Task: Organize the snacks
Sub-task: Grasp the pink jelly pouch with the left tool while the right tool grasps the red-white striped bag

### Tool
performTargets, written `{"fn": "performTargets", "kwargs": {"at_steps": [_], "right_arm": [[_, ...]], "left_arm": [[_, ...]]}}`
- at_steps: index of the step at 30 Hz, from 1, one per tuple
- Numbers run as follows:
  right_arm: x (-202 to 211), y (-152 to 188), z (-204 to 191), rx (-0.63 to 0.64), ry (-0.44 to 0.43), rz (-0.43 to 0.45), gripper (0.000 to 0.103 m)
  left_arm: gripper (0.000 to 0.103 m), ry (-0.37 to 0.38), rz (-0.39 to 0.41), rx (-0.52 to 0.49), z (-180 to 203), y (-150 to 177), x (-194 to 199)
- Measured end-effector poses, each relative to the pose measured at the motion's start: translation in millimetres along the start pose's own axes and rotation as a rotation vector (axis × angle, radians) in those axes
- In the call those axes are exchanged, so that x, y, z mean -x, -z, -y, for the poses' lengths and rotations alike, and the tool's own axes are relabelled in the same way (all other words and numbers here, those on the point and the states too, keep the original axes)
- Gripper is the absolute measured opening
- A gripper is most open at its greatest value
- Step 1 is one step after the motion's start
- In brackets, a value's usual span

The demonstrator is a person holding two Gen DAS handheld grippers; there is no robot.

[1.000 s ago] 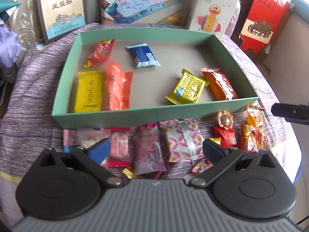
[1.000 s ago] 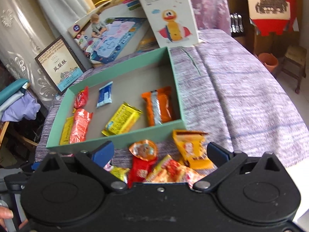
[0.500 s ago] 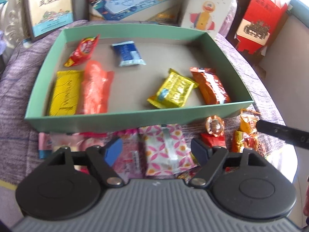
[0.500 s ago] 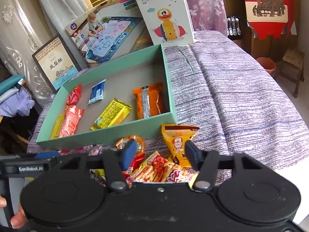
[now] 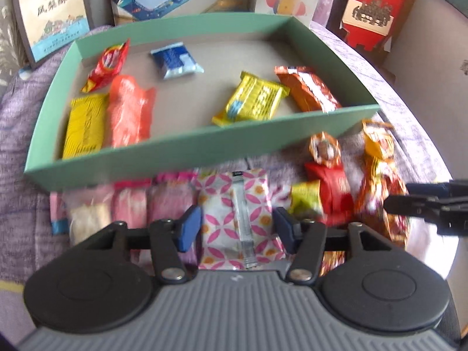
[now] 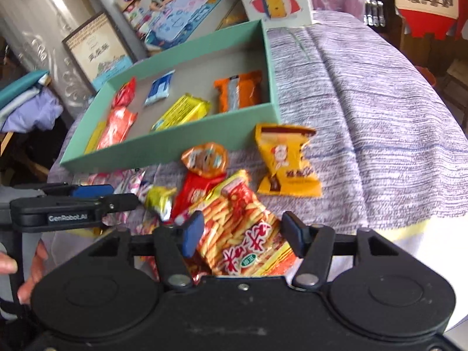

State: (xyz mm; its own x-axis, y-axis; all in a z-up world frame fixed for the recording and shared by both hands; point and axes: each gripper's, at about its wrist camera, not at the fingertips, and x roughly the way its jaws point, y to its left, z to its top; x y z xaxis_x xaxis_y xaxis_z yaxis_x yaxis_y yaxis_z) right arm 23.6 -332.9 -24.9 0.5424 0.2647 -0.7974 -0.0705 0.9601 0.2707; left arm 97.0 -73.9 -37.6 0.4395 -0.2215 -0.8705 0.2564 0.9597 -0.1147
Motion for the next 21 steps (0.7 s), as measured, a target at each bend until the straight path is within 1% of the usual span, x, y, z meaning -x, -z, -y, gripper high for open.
{"fn": "performTargets", "kwargs": {"at_steps": [2, 3, 4, 7, 8, 10, 12, 14, 15, 16, 19, 20, 21], "right_arm": [[2.4, 0.8, -3.1, 0.012, 0.004, 0.004, 0.070], [3.7, 0.8, -5.2, 0.019, 0.006, 0.011, 0.081], [4.6, 1.0, -8.8, 0.034, 0.008, 0.019, 0.085], [2.5, 1.9, -21.1, 0.095, 0.017, 0.020, 0.085], [0.4, 2.8, -24.7, 0.113, 0.023, 0.018, 0.085], [-5.8, 6.1, -30.6, 0.146, 0.056, 0.015, 0.084], [-12.1, 9.5, -33.1, 0.160, 0.076, 0.012, 0.083], [-15.2, 12.7, -35.9, 0.183, 0.106, 0.025, 0.075], [-15.7, 14.1, -36.9, 0.194, 0.120, 0.035, 0.065], [-15.8, 14.5, -37.3, 0.201, 0.127, 0.039, 0.061], [-15.4, 14.8, -33.0, 0.192, 0.114, 0.040, 0.058], [-14.9, 15.2, -31.1, 0.185, 0.111, 0.040, 0.058], [-15.5, 15.8, -28.9, 0.177, 0.108, 0.041, 0.058]], "left_arm": [[0.058, 0.019, 0.017, 0.024, -9.1, 7.4, 8.9], [0.059, 0.024, 0.028, 0.040, -14.2, 9.8, 13.4], [0.059, 0.023, 0.044, 0.061, -20.3, 11.8, 18.3], [0.059, 0.014, 0.073, 0.108, -35.5, 13.6, 27.9], [0.056, 0.003, 0.082, 0.120, -40.4, 14.0, 30.7], [0.052, -0.017, 0.084, 0.138, -48.2, 13.2, 31.1], [0.035, -0.038, 0.068, 0.137, -51.1, 10.5, 27.0], [0.029, -0.062, 0.057, 0.113, -48.9, 6.9, 21.3], [0.025, -0.082, 0.052, 0.088, -46.1, 5.6, 17.7], [0.024, -0.100, 0.043, 0.064, -43.5, 4.9, 13.9], [0.025, -0.135, 0.037, -0.009, -31.1, 2.5, 4.8], [0.027, -0.139, 0.034, -0.035, -26.1, 2.4, 4.2], [0.035, -0.136, 0.031, -0.064, -19.8, 0.9, 2.7]]}}
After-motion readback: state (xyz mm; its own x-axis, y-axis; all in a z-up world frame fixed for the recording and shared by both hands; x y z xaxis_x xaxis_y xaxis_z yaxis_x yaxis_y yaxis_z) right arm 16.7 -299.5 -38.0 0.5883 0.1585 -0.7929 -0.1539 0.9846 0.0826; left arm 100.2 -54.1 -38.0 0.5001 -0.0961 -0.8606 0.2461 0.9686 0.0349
